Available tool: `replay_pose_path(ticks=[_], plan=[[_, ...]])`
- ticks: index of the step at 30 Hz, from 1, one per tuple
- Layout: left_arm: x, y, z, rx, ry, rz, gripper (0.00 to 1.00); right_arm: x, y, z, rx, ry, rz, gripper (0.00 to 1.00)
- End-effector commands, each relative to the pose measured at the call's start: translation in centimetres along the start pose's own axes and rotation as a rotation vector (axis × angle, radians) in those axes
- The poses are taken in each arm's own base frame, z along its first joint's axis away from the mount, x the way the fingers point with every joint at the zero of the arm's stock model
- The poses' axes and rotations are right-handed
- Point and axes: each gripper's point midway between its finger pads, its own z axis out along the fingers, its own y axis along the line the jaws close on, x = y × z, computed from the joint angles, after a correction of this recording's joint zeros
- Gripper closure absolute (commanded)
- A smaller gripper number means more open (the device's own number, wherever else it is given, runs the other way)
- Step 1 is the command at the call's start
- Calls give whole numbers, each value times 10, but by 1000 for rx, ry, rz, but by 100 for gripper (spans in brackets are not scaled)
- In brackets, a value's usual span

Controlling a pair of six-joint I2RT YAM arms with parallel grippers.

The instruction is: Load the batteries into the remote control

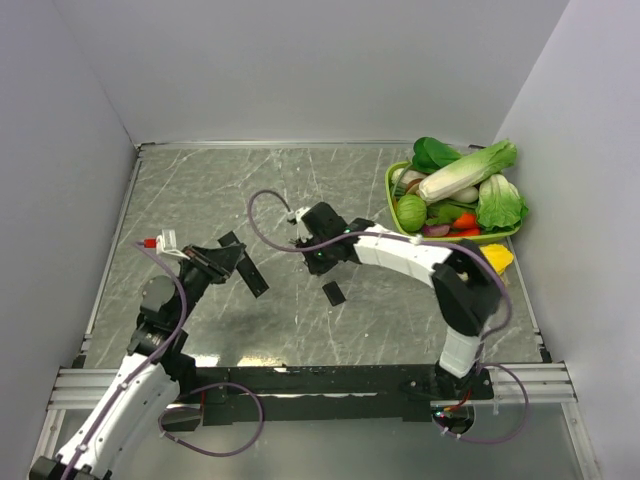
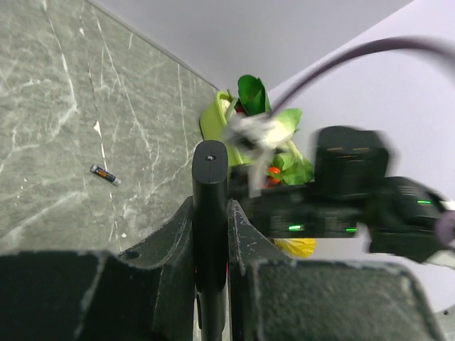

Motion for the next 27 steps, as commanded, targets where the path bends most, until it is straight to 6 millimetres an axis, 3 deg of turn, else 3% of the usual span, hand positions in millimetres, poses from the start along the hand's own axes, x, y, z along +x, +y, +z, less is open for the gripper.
replay_pose_path(ticks=[1,10,14,27], plan=[[-9,-27,9,136,-29,-17,99,-37,19,-71,-59,-180,62,100],[-6,-29,30,171,-12,-38,99,-52,57,-153,-188,-261,89,99],[-8,-31,37,185,-16,-55,99,-54,77,-170,-245,-266,83,99],[-9,-32,44,158,-31,-116,99,-70,118,-164,-338,-224,64,98]])
